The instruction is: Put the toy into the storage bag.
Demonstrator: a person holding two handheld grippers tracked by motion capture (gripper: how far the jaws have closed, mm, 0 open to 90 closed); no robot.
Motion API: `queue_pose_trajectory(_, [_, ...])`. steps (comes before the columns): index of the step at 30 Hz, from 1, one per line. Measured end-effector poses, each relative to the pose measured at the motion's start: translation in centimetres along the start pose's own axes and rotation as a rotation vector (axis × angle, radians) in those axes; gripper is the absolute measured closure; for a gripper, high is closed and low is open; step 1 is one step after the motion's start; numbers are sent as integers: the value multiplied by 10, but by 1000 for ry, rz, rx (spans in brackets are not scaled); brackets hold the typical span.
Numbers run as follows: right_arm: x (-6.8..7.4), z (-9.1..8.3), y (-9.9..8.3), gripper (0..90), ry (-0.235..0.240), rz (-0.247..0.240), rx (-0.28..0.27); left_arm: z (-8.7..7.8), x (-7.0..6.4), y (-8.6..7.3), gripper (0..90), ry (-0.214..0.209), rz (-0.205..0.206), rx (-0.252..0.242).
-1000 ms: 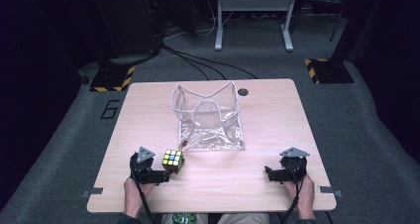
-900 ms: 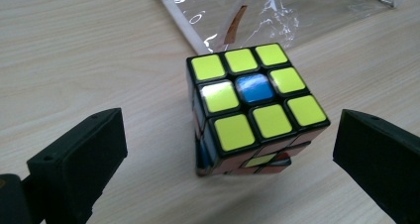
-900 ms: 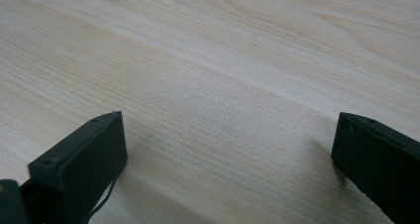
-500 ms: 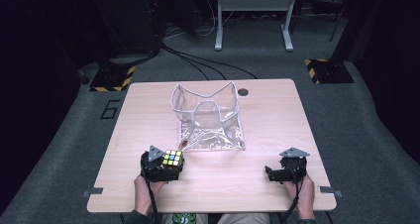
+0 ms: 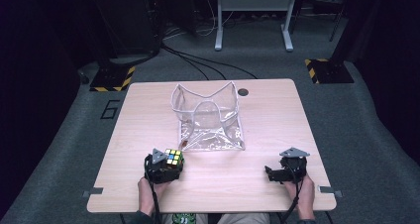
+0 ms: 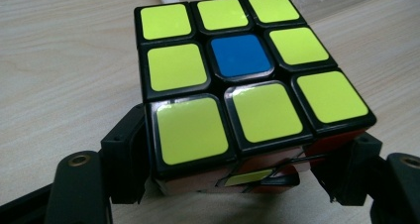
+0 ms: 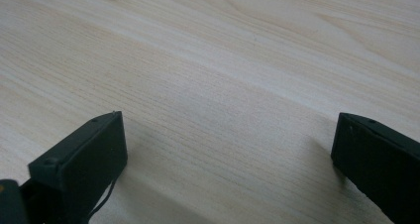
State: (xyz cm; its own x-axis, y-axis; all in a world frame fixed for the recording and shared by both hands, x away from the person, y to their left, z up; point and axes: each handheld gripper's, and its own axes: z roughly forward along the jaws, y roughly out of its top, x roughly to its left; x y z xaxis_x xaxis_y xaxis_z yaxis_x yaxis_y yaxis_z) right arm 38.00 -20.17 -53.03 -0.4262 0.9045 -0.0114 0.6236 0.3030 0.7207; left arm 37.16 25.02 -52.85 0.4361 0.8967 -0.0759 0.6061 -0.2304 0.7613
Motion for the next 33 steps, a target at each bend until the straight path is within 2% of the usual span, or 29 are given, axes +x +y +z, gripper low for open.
queue_pose_trajectory(10, [0, 0, 0, 1, -1, -1, -1, -2, -1, -2, 317, 28, 22, -10])
queue_pose_trajectory(11, [0, 0, 0, 1, -1, 0, -1, -3, -1, -2, 341, 22, 15, -12])
queue_pose_trajectory(17, [0, 0, 0, 1, -1, -1, -1, -3, 0, -2, 342, 20, 19, -14])
queue_pose_trajectory(25, [0, 0, 0, 1, -1, 0, 0, -5, 5, -2, 342, -6, 21, -9])
queue_pose_trajectory(33, [0, 0, 0, 1, 0, 0, -1, -12, 10, 1, 342, 2, 24, -19])
